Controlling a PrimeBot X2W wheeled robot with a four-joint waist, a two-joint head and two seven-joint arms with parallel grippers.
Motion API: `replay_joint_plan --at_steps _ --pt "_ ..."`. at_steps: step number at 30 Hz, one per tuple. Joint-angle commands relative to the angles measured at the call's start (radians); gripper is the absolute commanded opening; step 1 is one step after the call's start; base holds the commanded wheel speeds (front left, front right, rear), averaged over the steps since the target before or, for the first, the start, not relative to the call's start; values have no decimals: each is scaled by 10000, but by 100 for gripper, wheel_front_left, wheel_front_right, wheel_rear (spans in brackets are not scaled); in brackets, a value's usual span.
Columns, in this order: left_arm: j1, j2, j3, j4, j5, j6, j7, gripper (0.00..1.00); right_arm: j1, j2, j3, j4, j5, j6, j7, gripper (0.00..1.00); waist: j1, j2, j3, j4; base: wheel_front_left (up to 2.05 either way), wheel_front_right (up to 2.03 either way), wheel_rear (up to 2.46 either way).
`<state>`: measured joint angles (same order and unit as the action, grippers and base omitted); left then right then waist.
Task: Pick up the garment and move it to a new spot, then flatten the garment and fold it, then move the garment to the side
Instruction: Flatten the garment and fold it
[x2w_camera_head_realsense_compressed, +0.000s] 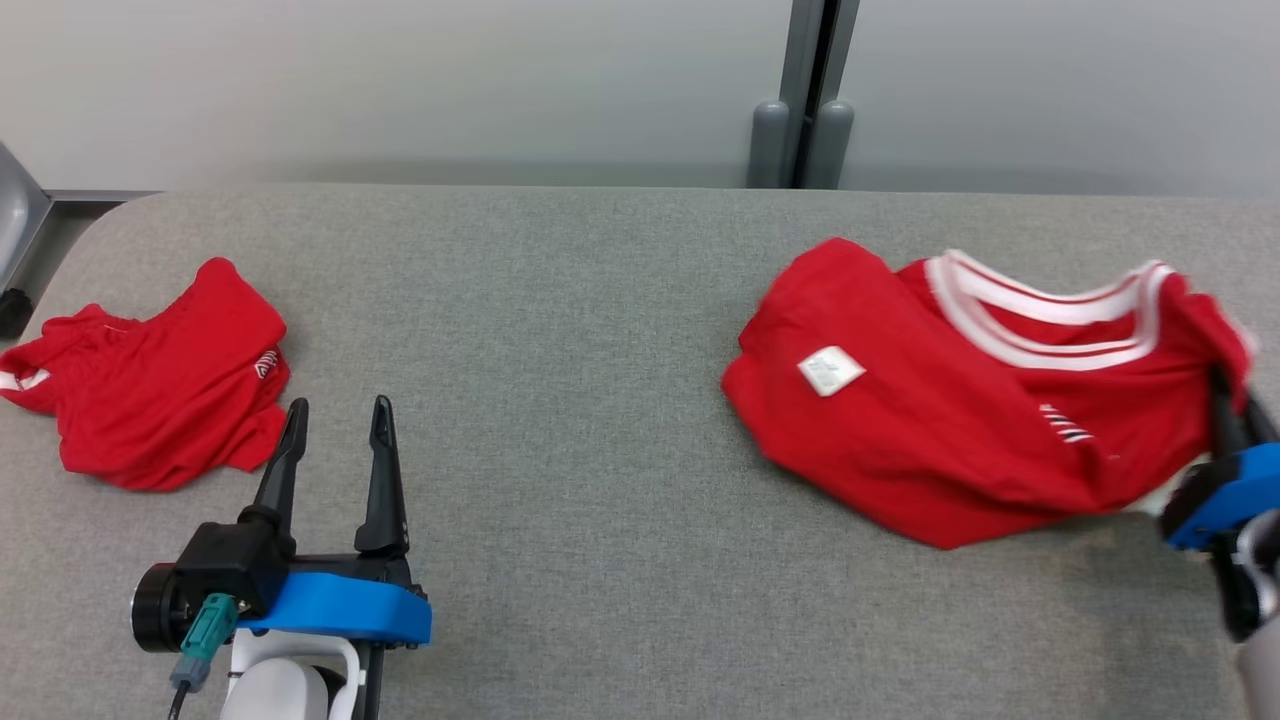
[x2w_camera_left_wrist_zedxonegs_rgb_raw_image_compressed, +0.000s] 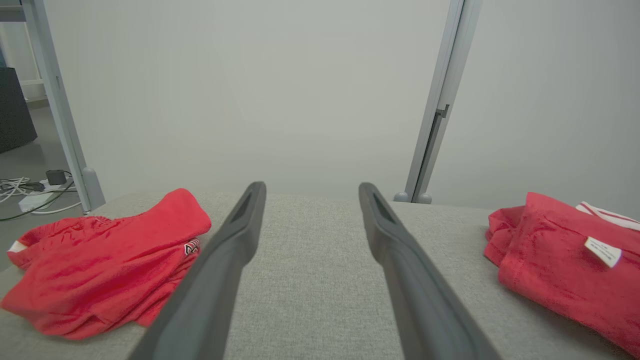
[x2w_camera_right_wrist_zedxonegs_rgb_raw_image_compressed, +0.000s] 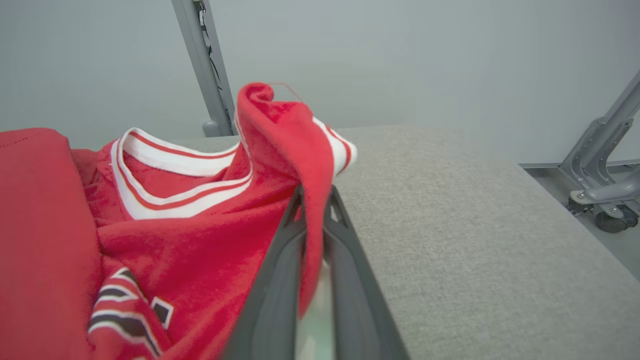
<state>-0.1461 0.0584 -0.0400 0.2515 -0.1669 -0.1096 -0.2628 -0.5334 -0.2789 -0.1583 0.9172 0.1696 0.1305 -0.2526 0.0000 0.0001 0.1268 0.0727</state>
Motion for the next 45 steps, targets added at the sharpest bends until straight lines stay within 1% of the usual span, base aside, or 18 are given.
replay_joint_plan --at_steps 1,3,4,5,7,9,10,13,14,15,16,23,25,31,34,39,43,45 --pt "50 0 76 -54 51 -35 -30 100 270 -305 -499 -475 -39 5 -83 0 0 -1 -35 -50 0 0 0" --pt "98 -1 116 -84 65 -42 -29 100 475 -411 -995 -950 -113 5 -109 0 0 -1 -61 -76 0 0 0" --pt "98 -1 116 -84 65 -42 -29 100 475 -411 -995 -950 -113 5 -109 0 0 -1 -61 -76 0 0 0" --pt "144 3 171 -109 85 -45 -30 100 663 -466 -1445 -1467 -230 5 -116 0 0 -1 -73 -93 0 0 0" --pt "164 3 190 -126 101 -39 -30 100 755 -448 -1646 -1702 -280 5 -117 0 0 -1 -82 -99 0 0 0" --pt "176 -1 223 -141 106 -43 -30 100 933 -369 -1939 -2090 -378 5 -39 0 0 -1 -95 -107 0 0 0" --pt "178 -3 273 -154 107 -46 -30 100 1137 -204 -2124 -2389 -477 5 177 0 0 -1 -96 -121 0 0 0" --pt "175 -11 310 -161 112 -47 -30 100 1332 7 -2251 -2615 -533 5 477 0 0 -1 -84 -130 0 0 0" --pt "170 -15 316 -168 110 -47 -30 100 1419 83 -2307 -2729 -597 5 589 25 0 -1 -77 -130 0 0 0" --pt "164 -21 315 -176 105 -48 -30 100 1470 163 -2360 -2879 -665 5 620 77 0 -1 -67 -128 0 0 0" --pt "162 -26 313 -180 104 -49 -30 100 1542 291 -2424 -3013 -752 5 631 100 0 -1 -63 -128 0 0 0" --pt "212 -45 381 -236 70 -58 -30 100 2094 1226 -2684 -4537 -1640 5 139 100 0 -1 -24 -213 0 0 0" --pt "240 -46 403 -244 95 -64 -30 100 2329 1558 -2467 -5040 -1781 7 56 100 0 -1 -36 -239 0 0 0" --pt "193 -50 410 -267 152 -66 -29 100 2899 2027 -1315 -6041 -1844 5 125 100 0 -1 18 -259 0 0 0" --pt "120 -55 400 -277 173 -77 -29 100 2741 1951 -728 -6301 -1877 4 483 100 0 -1 101 -253 0 0 0" --pt "-38 -57 325 -248 173 -96 -30 100 1850 1547 358 -6435 -1631 5 1351 100 0 -1 245 -132 0 0 0" --pt "-154 -66 207 -190 101 -112 -29 100 1050 1164 1164 -6163 -1566 5 2237 100 0 -1 399 81 0 0 0" --pt "-256 -73 127 -161 22 -112 -29 100 566 858 1640 -5660 -1532 4 2863 100 0 -1 519 276 0 0 0"
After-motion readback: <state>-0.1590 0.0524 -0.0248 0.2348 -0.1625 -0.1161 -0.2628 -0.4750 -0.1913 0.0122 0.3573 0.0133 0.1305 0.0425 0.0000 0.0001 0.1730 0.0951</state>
